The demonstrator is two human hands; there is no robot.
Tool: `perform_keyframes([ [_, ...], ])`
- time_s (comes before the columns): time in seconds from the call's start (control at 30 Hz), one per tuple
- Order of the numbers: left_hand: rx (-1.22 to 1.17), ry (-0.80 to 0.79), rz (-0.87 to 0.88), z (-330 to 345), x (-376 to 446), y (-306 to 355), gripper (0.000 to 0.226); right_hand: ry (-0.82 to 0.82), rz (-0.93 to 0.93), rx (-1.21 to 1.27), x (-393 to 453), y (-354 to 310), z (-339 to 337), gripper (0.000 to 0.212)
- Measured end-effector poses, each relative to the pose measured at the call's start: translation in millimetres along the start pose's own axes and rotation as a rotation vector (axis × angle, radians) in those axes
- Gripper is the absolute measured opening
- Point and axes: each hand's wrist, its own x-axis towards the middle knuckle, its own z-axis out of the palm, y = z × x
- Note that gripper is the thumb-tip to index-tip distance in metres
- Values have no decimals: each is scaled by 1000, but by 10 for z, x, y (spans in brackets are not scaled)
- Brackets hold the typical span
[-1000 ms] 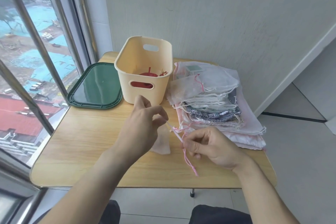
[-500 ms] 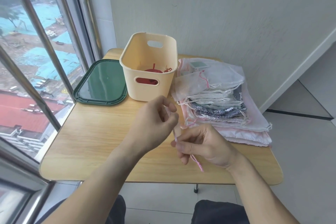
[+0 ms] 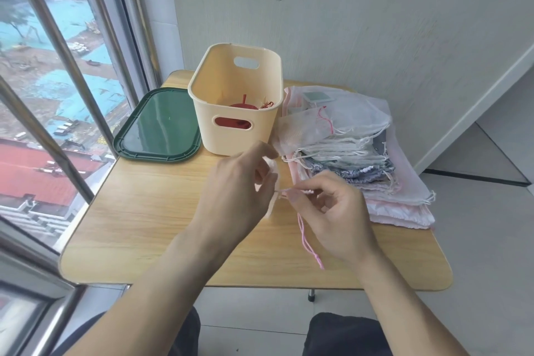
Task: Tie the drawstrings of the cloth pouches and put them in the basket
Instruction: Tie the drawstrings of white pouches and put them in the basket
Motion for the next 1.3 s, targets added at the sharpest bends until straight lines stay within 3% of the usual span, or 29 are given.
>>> perform_keyframes([
  [0.13,-107,-99,31,-33,-24,54,19,158,-143,-70,-11,-74,-4,10],
  [0.23,-213,-270,41,-51,-50,78,22,106,-205,11,-26,-128,-20,14],
  [0.37,-348,-313,-7,-55,-37,46,27,62,-58,115,-55,-160,15,9],
  [0.57,-263,-301,-32,-6,-45,14,26,103,103,217,0,-131,29,13],
  [1.03,-226,-254,-50,-5,-48,41,30,-69,507,480,10,-105,45,13],
  [1.3,-22,-161,93,93,-70,22,22,-126,733,650,37,-31,73,57],
])
